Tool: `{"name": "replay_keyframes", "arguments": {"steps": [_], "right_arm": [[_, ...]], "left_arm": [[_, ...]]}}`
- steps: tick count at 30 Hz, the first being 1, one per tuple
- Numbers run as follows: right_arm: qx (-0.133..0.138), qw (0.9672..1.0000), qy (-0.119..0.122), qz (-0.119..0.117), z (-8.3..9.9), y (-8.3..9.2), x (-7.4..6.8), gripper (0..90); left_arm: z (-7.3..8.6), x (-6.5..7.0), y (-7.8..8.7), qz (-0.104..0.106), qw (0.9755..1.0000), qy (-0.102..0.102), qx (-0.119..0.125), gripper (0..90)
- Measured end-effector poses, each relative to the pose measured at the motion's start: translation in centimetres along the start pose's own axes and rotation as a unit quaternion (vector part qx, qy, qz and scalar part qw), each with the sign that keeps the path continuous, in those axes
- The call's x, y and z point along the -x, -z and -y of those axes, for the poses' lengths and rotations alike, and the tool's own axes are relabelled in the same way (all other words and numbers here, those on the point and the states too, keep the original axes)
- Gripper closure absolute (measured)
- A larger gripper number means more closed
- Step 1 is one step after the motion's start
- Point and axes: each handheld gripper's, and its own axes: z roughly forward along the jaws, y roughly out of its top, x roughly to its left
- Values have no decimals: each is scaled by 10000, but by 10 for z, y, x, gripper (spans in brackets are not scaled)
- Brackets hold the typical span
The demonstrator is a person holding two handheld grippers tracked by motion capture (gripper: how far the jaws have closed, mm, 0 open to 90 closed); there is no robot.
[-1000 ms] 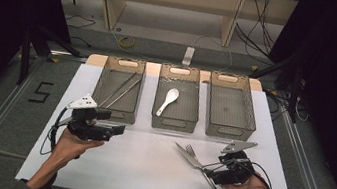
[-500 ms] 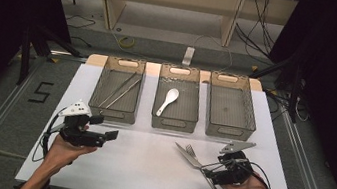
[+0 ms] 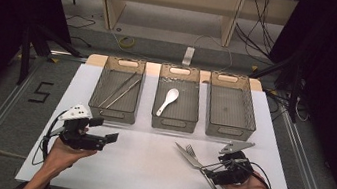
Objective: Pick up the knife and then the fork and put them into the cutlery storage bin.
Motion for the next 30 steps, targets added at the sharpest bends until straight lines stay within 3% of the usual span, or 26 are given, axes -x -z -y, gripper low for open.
{"name": "replay_keyframes", "arguments": {"steps": [7, 12, 18, 24, 30], "right_arm": [[-214, 9997, 125, 32, 0, 3, 1, 409], [-608, 9980, 160, -15, -2, -2, 0, 472], [-899, 9957, 232, 4, -5, -10, 0, 559], [-1047, 9941, 247, -154, -7, -16, 2, 634], [-1220, 9919, 314, -152, -8, -21, 1, 689]], "left_arm": [[1, 3, 4, 6, 9998, -52, 168, 157], [1, 3, 4, 52, 9997, -45, 216, 157], [1, 4, 3, 53, 9997, -103, 203, 158], [1, 3, 4, 47, 9997, -106, 203, 160], [1, 4, 3, 51, 9997, -126, 200, 159]]}}
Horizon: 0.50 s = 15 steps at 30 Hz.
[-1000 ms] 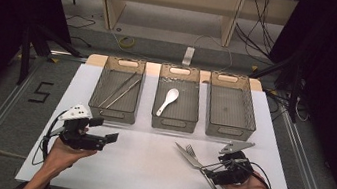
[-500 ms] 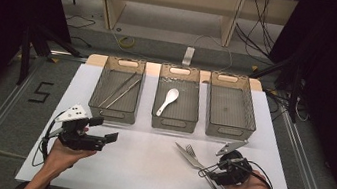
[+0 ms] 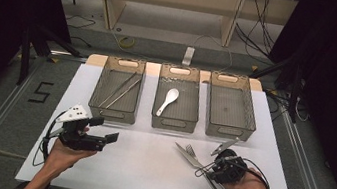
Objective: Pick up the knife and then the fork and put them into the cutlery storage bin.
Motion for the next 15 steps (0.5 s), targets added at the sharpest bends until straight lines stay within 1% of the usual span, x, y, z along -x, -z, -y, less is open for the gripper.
{"name": "replay_keyframes", "arguments": {"steps": [4, 15], "right_arm": [[-106, 9999, 70, 7, -2, -3, -2, 722], [-211, 9995, 214, 49, -7, -5, -5, 779]], "left_arm": [[0, 0, 0, 6, 10000, 0, -3, 160], [0, 1, -1, -8, 10000, -23, -19, 160]]}}
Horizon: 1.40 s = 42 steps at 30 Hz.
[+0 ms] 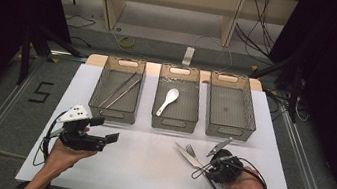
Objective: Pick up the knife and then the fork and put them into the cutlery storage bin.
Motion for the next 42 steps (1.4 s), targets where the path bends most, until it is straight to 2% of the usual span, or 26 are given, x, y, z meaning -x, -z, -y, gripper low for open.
{"name": "replay_keyframes", "arguments": {"steps": [9, 16, 24, 28, 36, 42], "right_arm": [[-49, 9999, 151, 68, -2, 0, -3, 802], [25, 9998, 217, 38, 0, 3, -2, 806], [446, 9988, 193, 47, 3, 17, 2, 807], [652, 9978, 94, 61, 5, 23, 6, 807], [955, 9953, -100, 87, 1, 36, 22, 807], [1296, 9911, -261, 173, -10, 50, 39, 807]], "left_arm": [[0, 0, 1, -2, 10000, 3, 12, 161], [0, 0, 1, 0, 10000, 14, 22, 164], [0, -1, 2, 10, 9999, 70, 130, 164], [0, -1, 3, 2, 9998, 86, 196, 164], [-1, -2, 4, -30, 9996, 99, 272, 163], [-1, -3, 5, -22, 9993, 122, 362, 163]]}}
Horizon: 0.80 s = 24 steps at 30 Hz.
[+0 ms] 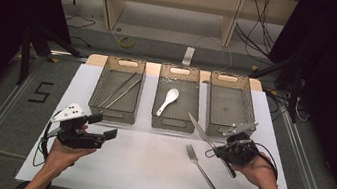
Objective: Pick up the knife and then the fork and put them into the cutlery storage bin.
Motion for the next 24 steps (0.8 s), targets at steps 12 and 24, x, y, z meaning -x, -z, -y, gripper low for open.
{"name": "replay_keyframes", "arguments": {"steps": [12, 24], "right_arm": [[376, 9985, -292, 271, -28, 13, 26, 807], [448, 9975, -384, 379, -46, 16, 38, 807]], "left_arm": [[0, 0, 0, -23, 10000, -43, 54, 159], [0, 0, -1, -38, 10000, -21, 72, 159]]}}
